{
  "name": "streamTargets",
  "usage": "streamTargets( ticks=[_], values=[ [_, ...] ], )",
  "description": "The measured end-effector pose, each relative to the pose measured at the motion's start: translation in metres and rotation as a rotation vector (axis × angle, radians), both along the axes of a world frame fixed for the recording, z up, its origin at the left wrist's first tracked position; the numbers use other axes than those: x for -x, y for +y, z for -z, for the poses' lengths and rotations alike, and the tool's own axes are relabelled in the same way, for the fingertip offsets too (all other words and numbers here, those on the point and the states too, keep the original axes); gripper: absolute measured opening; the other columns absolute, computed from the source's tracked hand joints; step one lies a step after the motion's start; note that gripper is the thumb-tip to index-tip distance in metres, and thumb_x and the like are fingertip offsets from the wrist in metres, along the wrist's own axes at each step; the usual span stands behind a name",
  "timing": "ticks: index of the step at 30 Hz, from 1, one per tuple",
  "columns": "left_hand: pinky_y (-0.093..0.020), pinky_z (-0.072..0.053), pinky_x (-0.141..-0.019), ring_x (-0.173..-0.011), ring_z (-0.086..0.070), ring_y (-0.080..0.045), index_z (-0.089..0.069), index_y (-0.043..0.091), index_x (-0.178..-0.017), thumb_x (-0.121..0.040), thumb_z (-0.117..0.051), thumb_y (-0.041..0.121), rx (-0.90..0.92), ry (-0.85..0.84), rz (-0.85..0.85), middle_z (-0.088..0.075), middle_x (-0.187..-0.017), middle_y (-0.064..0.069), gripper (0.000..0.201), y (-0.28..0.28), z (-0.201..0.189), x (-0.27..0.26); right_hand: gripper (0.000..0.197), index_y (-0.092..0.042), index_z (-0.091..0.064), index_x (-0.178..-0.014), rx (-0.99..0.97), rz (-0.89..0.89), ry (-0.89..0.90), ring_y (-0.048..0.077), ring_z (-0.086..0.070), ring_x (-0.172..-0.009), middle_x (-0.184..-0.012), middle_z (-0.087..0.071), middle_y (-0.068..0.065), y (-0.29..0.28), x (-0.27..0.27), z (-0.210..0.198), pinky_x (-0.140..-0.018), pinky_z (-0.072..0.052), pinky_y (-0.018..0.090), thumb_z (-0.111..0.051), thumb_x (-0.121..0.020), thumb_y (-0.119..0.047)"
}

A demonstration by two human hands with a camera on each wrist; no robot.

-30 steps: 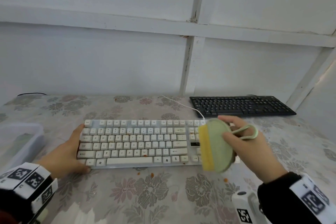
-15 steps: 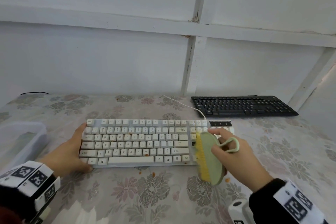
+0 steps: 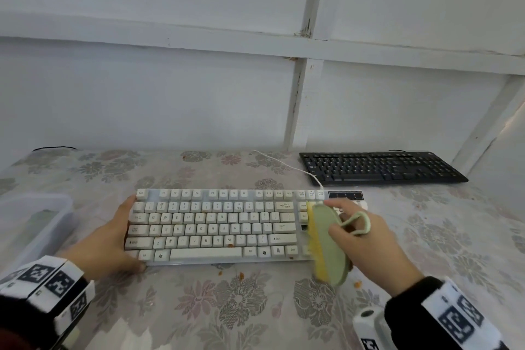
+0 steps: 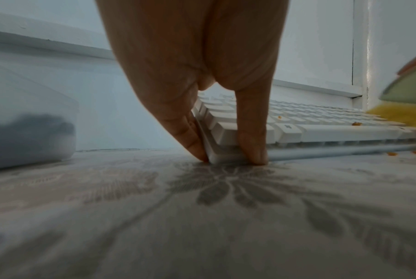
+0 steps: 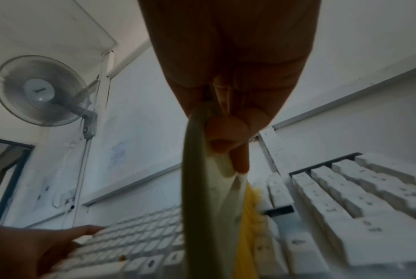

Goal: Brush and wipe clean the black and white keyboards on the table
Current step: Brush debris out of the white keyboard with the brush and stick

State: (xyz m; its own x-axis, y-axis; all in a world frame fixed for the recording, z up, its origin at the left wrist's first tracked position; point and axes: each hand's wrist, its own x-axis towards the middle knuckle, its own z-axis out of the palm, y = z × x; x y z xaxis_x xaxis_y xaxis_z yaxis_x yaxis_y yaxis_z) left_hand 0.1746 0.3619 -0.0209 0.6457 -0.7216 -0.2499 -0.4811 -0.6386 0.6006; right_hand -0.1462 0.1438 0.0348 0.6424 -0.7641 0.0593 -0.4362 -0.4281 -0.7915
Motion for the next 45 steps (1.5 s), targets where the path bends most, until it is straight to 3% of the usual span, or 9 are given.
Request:
streamTargets(
  ticks=[5,10,12,15,20,27,33,37,45],
  values=[
    [-0.022,-0.043,-0.074,-0.084,-0.057,-0.01,0.009,0.033,-0.146,-0.06,-0.084,0.005,0.009,0.004,-0.002,-0.054,-0.103,0.004,0.13,-0.001,0.001,0.0,0.036,-0.036,-0.066,-0.098,-0.068,0.034,-0.097,0.02,-0.052,-0.057,-0.078,-0.066,0.008,-0.003,0.013,-0.018,-0.044,-0.046,0.029,-0.054,-0.085,-0.005],
    [-0.024,-0.044,-0.075,-0.086,-0.058,-0.013,0.007,0.032,-0.146,-0.059,-0.084,0.005,0.005,0.002,-0.003,-0.055,-0.105,0.003,0.13,0.0,-0.001,0.0,0.038,-0.035,-0.061,-0.11,0.022,0.112,-0.259,0.031,-0.062,-0.078,-0.093,-0.068,0.003,-0.013,-0.008,-0.031,-0.056,-0.051,0.035,-0.052,-0.086,-0.007],
    [-0.022,-0.043,-0.073,-0.085,-0.058,-0.011,0.007,0.031,-0.146,-0.059,-0.084,0.004,0.007,0.005,0.0,-0.054,-0.104,0.003,0.129,0.0,-0.001,0.001,0.04,-0.034,-0.059,-0.116,0.028,0.114,-0.275,0.023,-0.064,-0.084,-0.098,-0.067,-0.004,-0.015,-0.02,-0.028,-0.06,-0.054,0.033,-0.052,-0.087,-0.008],
    [-0.021,-0.043,-0.073,-0.084,-0.057,-0.01,0.008,0.031,-0.146,-0.06,-0.083,0.004,0.003,0.007,0.003,-0.053,-0.105,0.003,0.128,0.0,-0.002,0.002,0.04,-0.031,-0.057,-0.121,0.011,0.088,-0.222,0.016,-0.062,-0.078,-0.098,-0.066,-0.006,-0.016,-0.03,-0.02,-0.05,-0.049,0.019,-0.05,-0.088,-0.008],
    [-0.025,-0.045,-0.081,-0.09,-0.059,-0.015,0.007,0.032,-0.146,-0.06,-0.084,0.005,0.003,0.002,0.003,-0.054,-0.107,0.003,0.128,0.0,-0.004,0.003,0.036,-0.03,-0.059,-0.111,-0.004,0.055,-0.078,0.016,-0.049,-0.058,-0.086,-0.065,0.017,-0.01,-0.019,-0.007,-0.042,-0.042,0.018,-0.05,-0.087,-0.005],
    [-0.018,-0.041,-0.069,-0.08,-0.055,-0.003,0.006,0.032,-0.146,-0.061,-0.083,0.004,0.009,-0.001,0.004,-0.052,-0.096,0.011,0.126,-0.001,-0.006,0.005,0.036,-0.035,-0.064,-0.103,-0.056,0.004,-0.132,0.014,-0.054,-0.058,-0.08,-0.065,0.005,-0.004,-0.005,-0.023,-0.046,-0.044,0.025,-0.052,-0.086,-0.005],
    [-0.02,-0.042,-0.072,-0.08,-0.056,-0.006,0.008,0.032,-0.146,-0.061,-0.083,0.005,-0.005,-0.006,-0.001,-0.054,-0.1,0.007,0.127,0.0,-0.006,0.006,0.037,-0.027,-0.057,-0.117,0.046,0.093,-0.221,0.012,-0.057,-0.068,-0.092,-0.065,-0.002,-0.012,-0.034,-0.03,-0.045,-0.045,0.014,-0.05,-0.088,-0.006],
    [-0.019,-0.04,-0.07,-0.081,-0.054,-0.006,0.008,0.032,-0.146,-0.062,-0.083,0.006,-0.013,-0.011,0.0,-0.053,-0.105,0.005,0.127,0.0,-0.005,0.006,0.036,-0.027,-0.055,-0.116,0.003,0.052,-0.054,0.02,-0.052,-0.061,-0.084,-0.065,0.014,-0.004,-0.04,-0.009,-0.05,-0.049,0.033,-0.048,-0.088,-0.007],
    [-0.018,-0.039,-0.071,-0.082,-0.052,-0.007,0.01,0.03,-0.146,-0.063,-0.083,0.008,-0.026,-0.026,0.008,-0.05,-0.105,0.005,0.127,-0.001,-0.006,0.007,0.03,-0.026,-0.062,-0.105,-0.108,0.008,-0.032,0.011,-0.048,-0.046,-0.072,-0.059,0.008,0.008,-0.01,-0.018,-0.038,-0.041,0.021,-0.051,-0.087,-0.006]
  ],
)
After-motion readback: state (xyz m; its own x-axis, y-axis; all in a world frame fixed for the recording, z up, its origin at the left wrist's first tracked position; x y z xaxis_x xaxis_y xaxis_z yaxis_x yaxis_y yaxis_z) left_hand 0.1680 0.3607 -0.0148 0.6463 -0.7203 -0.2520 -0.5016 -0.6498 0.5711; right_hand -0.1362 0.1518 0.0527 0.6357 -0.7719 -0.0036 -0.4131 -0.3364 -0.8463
